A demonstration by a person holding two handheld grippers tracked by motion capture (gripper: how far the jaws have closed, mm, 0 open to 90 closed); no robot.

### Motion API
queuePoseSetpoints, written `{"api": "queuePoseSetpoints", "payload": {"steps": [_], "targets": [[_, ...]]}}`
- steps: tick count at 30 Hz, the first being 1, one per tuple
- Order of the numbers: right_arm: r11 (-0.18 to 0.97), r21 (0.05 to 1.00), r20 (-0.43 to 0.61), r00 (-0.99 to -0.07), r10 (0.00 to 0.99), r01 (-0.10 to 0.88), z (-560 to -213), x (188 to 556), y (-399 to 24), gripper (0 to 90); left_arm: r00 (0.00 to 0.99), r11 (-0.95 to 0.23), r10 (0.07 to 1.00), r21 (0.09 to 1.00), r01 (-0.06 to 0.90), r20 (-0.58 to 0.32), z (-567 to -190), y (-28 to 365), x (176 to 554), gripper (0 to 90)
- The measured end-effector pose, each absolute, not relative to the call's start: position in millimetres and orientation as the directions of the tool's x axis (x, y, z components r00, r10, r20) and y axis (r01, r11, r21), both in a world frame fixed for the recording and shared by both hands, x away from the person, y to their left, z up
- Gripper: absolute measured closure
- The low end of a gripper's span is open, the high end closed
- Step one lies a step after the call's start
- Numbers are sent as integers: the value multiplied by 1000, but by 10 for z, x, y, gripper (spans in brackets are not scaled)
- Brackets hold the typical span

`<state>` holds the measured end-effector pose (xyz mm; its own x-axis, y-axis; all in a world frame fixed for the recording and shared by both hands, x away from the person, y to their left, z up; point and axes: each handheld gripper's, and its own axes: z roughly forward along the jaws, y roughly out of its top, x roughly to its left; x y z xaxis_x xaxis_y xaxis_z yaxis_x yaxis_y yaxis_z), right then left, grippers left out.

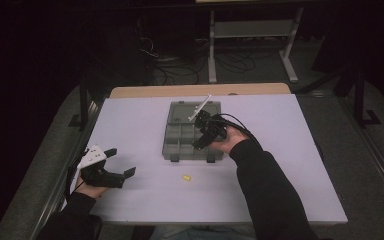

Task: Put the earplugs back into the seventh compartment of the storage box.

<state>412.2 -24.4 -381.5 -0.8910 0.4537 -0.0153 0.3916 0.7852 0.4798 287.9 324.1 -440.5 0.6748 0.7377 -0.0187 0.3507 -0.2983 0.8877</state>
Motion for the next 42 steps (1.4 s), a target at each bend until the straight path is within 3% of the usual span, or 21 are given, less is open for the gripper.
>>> {"api": "queuePoseSetpoints", "payload": {"steps": [5,8,11,26,42], "targets": [[781,500,-28,-894,447,375,-3701,3984,-221,138,674,-299,738,887,351,-19,-4405,3240,2879,0],[787,499,-37,-898,438,363,-3660,3910,-194,112,674,-299,738,887,351,-18,-4404,3240,2878,0],[797,485,-57,-897,439,359,-3641,3827,-146,15,674,-298,739,887,352,-19,-4405,3240,2878,0],[785,537,-24,-925,380,309,-3739,3515,-3,0,675,-301,738,887,350,-16,-4404,3237,2877,0],[819,502,-14,-944,329,278,-4101,3350,117,0,675,-301,737,888,348,-15,-4403,3237,2875,0]]}}
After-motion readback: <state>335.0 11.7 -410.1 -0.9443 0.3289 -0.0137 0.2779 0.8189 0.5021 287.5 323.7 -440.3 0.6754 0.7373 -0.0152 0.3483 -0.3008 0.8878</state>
